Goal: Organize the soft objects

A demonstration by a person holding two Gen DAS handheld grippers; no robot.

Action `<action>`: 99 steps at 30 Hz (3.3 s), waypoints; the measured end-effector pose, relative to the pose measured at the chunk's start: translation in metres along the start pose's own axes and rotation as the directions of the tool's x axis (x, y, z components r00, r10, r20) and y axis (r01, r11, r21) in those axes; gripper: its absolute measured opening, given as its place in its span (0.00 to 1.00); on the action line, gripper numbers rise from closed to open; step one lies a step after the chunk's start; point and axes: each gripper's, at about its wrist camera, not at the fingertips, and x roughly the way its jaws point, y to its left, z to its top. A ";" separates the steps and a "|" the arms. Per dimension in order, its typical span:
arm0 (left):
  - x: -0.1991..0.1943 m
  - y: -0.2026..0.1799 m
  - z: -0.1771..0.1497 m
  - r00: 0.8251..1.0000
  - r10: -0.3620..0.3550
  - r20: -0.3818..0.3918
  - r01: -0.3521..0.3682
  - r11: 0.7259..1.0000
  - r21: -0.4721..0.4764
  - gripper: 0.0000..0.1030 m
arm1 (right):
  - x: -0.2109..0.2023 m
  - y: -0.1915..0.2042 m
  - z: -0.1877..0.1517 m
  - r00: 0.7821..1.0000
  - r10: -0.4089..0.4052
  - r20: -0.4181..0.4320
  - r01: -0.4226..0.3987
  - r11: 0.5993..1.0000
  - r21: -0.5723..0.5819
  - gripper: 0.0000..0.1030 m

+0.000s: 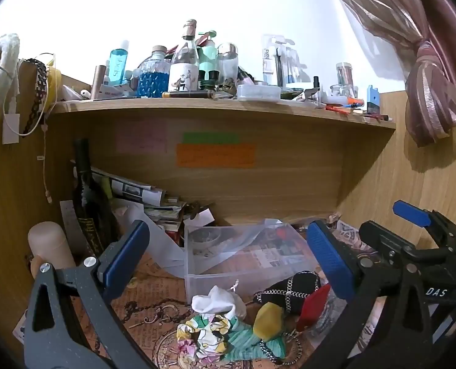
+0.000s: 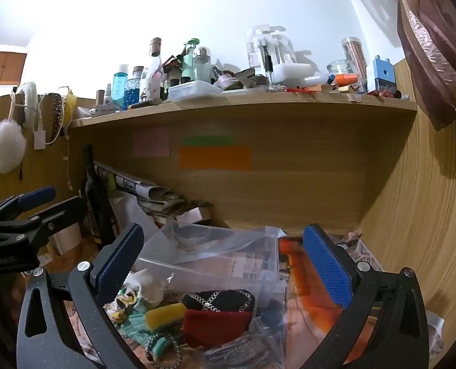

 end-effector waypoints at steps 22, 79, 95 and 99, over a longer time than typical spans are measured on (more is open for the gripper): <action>0.000 0.000 0.000 1.000 -0.004 0.005 0.004 1.000 0.004 1.00 | 0.002 0.002 0.001 1.000 0.010 -0.008 -0.010 1.000 0.020 1.00; 0.003 0.000 -0.005 1.000 -0.015 -0.005 0.015 1.000 0.000 1.00 | -0.002 0.006 0.001 1.000 0.011 -0.009 -0.011 1.000 0.030 1.00; 0.013 0.000 -0.015 0.997 -0.040 -0.062 0.040 0.999 0.006 1.00 | 0.001 0.011 -0.006 0.999 0.021 -0.045 -0.020 0.999 0.027 1.00; 0.024 0.003 -0.030 0.991 -0.045 -0.127 0.045 0.999 -0.001 1.00 | 0.016 0.006 -0.019 0.994 0.028 -0.108 -0.025 0.999 0.033 1.00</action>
